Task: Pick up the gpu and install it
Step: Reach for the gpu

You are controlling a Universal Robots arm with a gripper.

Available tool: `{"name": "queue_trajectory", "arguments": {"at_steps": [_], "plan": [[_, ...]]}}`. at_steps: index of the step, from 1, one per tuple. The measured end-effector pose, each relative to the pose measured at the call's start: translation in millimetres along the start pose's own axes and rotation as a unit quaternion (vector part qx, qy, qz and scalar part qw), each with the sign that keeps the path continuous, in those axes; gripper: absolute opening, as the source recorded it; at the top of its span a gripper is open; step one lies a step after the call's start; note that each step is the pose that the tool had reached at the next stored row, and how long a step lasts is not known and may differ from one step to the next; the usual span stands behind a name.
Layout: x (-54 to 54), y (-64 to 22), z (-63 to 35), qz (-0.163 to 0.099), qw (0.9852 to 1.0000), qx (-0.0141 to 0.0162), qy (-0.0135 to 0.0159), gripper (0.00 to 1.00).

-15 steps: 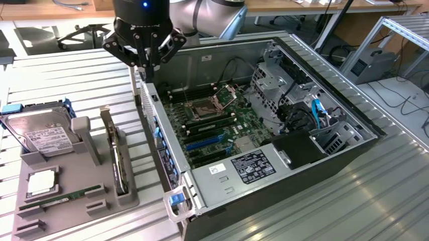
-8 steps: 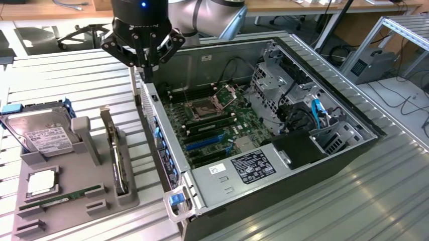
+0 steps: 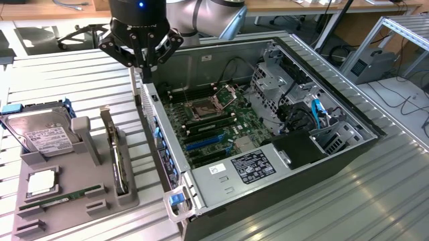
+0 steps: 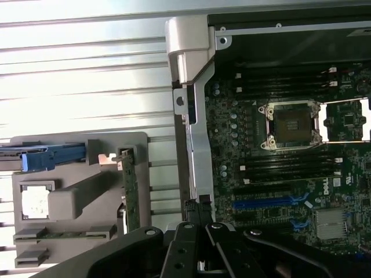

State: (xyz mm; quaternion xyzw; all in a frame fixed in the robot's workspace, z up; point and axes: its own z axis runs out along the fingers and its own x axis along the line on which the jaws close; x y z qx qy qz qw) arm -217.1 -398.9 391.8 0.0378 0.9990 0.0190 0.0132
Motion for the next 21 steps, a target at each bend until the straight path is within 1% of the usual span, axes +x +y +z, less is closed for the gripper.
{"name": "queue_trajectory", "arguments": {"at_steps": [21], "plan": [[6.3,-0.5,-0.1,0.000,1.0000,0.0006,-0.0001,0.11]]}}
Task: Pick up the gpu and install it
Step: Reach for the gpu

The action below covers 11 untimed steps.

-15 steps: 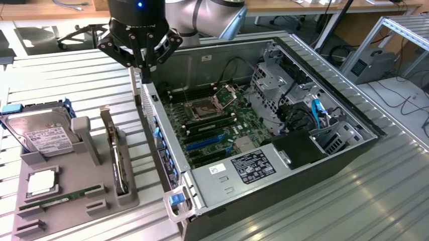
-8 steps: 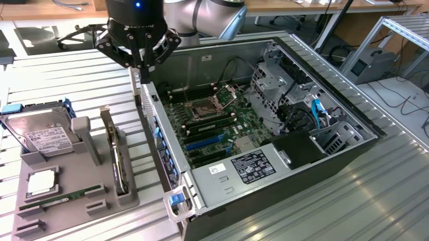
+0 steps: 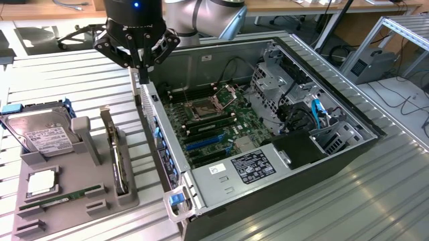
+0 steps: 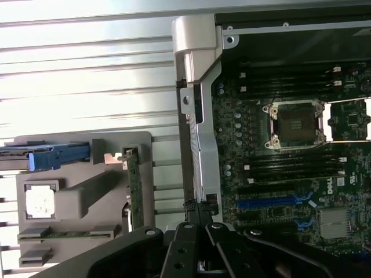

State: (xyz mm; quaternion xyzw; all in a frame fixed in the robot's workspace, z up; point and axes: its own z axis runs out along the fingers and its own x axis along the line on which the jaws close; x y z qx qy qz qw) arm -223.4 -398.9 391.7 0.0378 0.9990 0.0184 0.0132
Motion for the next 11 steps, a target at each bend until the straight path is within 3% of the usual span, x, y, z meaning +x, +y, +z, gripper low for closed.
{"name": "queue_trajectory", "arguments": {"at_steps": [11], "plan": [[4.4,-0.3,-0.1,0.000,1.0000,0.0004,0.0000,0.11]]}}
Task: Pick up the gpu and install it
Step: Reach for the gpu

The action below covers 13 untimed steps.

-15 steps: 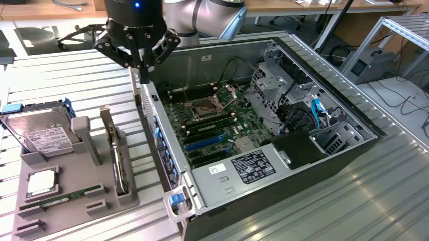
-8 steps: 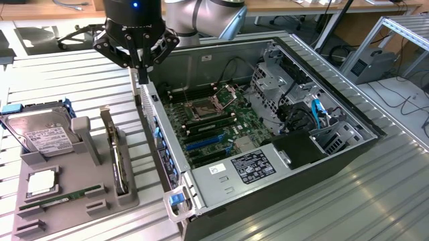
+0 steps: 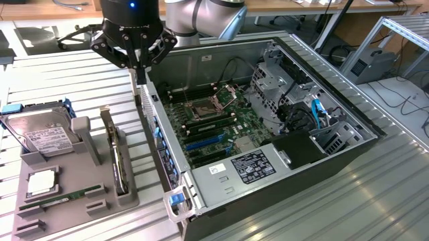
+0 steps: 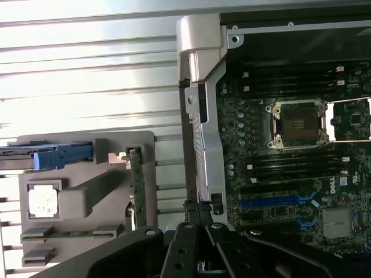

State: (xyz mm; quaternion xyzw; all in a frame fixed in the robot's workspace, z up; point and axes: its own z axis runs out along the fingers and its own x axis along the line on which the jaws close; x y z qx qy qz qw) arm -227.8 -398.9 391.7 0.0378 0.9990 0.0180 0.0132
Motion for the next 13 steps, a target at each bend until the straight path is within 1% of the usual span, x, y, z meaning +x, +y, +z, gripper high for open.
{"name": "queue_trajectory", "arguments": {"at_steps": [13], "plan": [[5.6,-0.4,-0.1,0.000,1.0000,0.0004,0.0000,0.11]]}}
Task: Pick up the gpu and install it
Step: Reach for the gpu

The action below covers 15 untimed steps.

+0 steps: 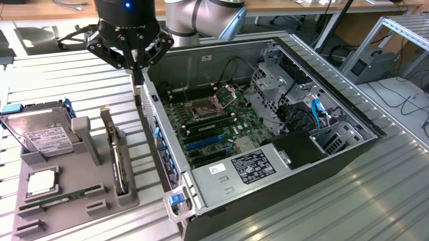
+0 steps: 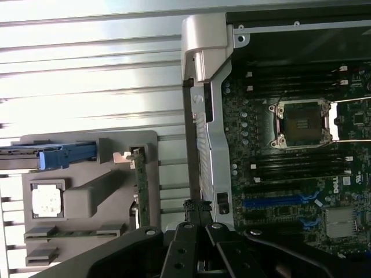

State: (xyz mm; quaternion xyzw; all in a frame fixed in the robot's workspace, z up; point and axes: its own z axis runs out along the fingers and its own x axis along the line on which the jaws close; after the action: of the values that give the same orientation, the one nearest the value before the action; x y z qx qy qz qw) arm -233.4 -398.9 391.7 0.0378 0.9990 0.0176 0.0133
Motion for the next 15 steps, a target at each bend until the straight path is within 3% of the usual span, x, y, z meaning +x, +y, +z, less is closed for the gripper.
{"name": "queue_trajectory", "arguments": {"at_steps": [15], "plan": [[7.3,-0.5,-0.2,0.000,1.0000,0.0002,0.0000,0.11]]}}
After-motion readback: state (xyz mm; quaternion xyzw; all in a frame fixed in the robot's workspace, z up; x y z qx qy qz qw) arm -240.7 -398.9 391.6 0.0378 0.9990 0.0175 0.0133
